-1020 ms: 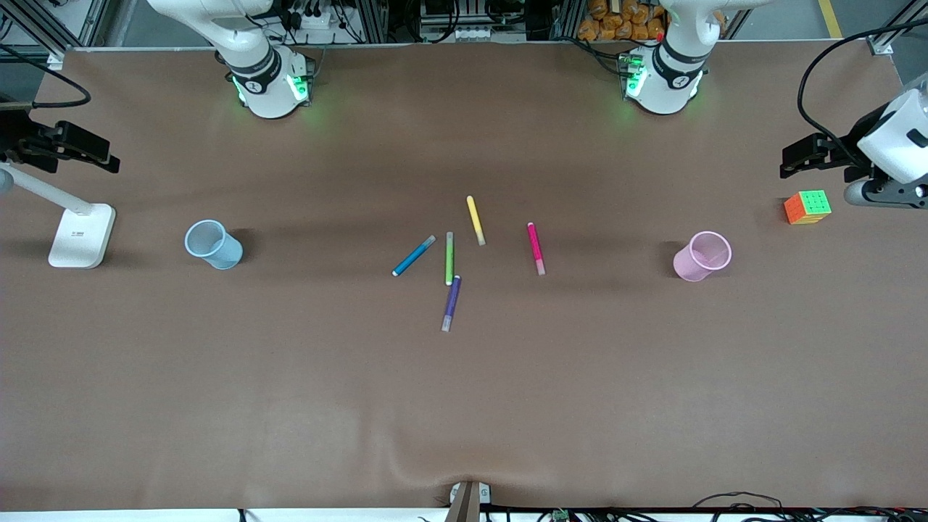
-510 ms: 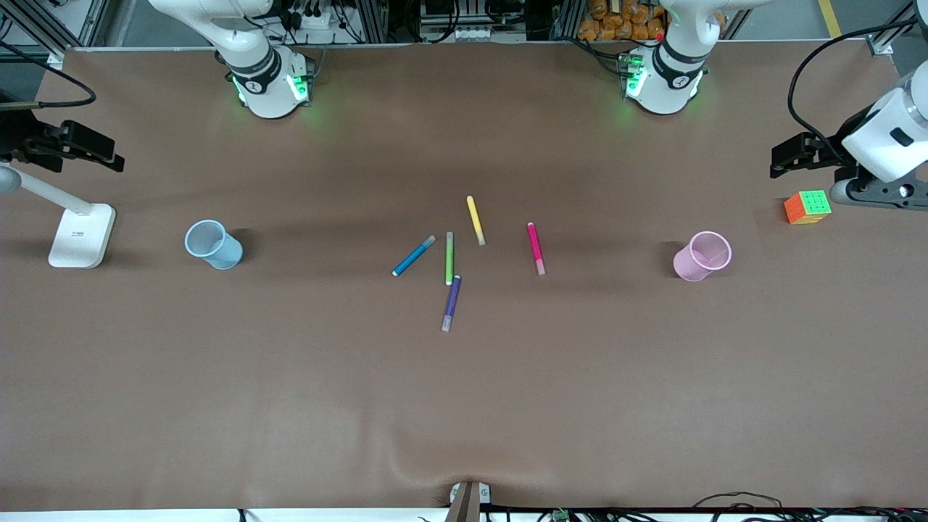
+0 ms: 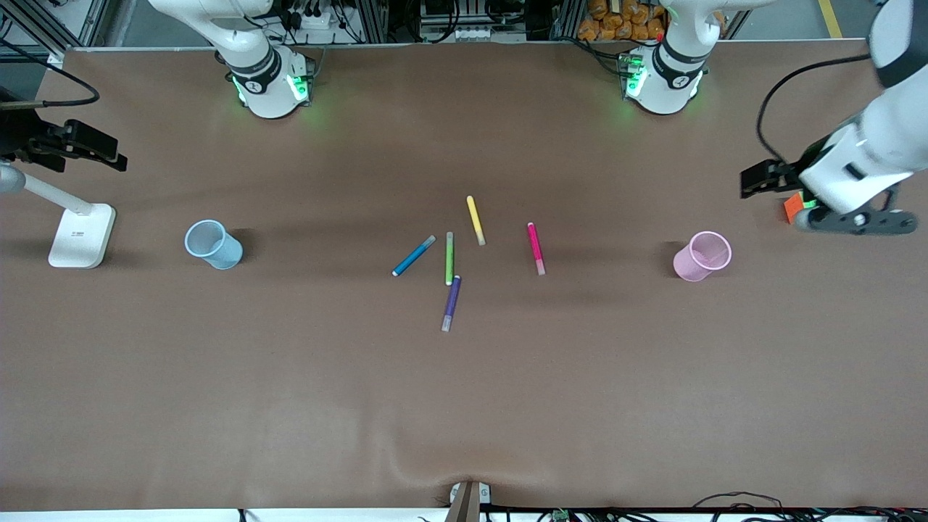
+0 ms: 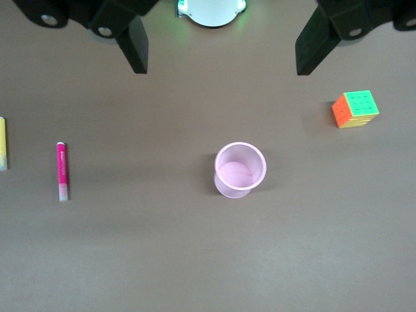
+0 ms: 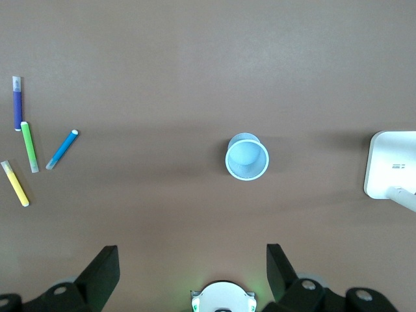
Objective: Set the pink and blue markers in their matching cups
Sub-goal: 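Move the left gripper past the pink cup toward the pink marker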
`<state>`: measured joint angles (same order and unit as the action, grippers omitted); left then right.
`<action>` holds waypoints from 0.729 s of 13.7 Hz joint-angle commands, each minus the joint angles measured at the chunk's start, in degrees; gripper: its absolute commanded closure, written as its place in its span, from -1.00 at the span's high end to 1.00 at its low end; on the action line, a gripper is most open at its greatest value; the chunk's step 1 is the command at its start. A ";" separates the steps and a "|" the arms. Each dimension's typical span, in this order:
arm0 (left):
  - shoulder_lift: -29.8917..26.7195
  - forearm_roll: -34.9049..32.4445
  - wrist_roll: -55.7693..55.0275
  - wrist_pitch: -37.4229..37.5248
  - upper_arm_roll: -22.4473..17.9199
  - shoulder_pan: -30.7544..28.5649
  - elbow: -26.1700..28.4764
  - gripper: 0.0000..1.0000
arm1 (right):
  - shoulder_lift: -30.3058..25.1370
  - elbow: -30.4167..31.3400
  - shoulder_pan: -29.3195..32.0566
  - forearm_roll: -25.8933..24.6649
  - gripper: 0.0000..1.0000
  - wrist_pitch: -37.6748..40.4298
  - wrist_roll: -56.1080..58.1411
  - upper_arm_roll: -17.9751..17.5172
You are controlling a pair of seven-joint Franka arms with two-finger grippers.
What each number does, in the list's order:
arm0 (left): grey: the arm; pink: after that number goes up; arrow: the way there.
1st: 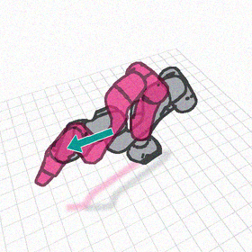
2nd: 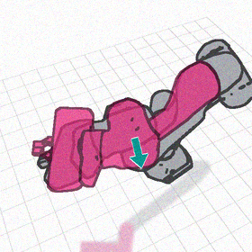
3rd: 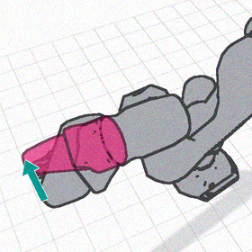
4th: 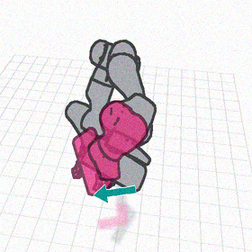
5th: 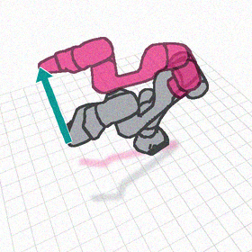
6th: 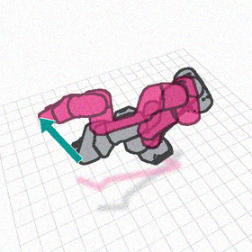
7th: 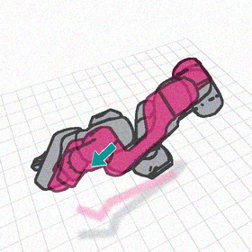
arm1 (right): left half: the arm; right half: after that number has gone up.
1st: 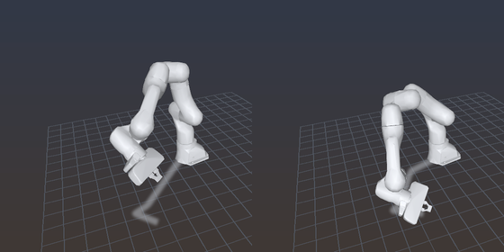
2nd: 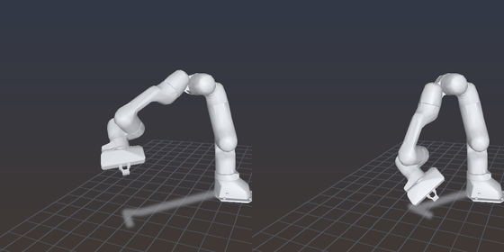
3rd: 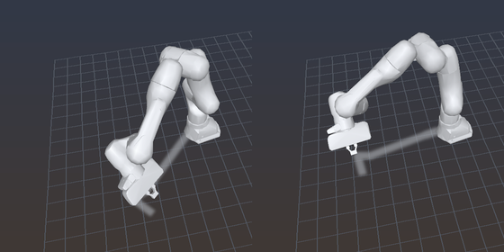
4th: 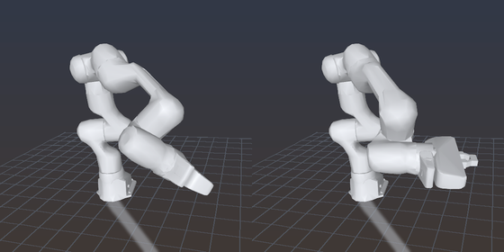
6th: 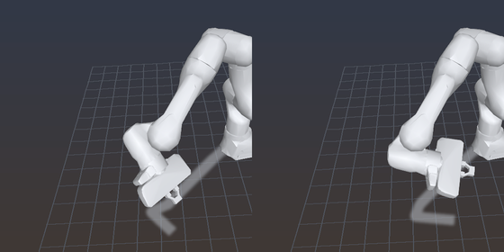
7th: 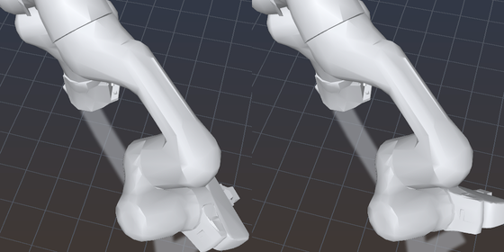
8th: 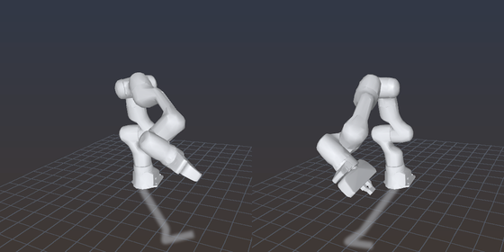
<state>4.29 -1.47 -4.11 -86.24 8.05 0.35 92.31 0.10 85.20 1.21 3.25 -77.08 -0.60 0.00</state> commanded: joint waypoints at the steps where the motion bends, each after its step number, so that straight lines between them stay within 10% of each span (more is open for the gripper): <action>1: 3.52 0.33 -2.21 0.29 0.12 2.36 -1.43 1.00 | -1.77 1.64 -0.77 -0.88 1.00 0.00 0.51 0.79; 10: 13.36 4.45 -12.76 0.02 0.21 9.49 -1.52 1.00 | -1.68 1.46 -0.16 -0.79 1.00 0.17 0.60 0.79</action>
<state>15.43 0.82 -15.25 -86.44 8.52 9.40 92.15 0.09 85.21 1.15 3.25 -76.98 -0.60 0.56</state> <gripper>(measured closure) 0.000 0.000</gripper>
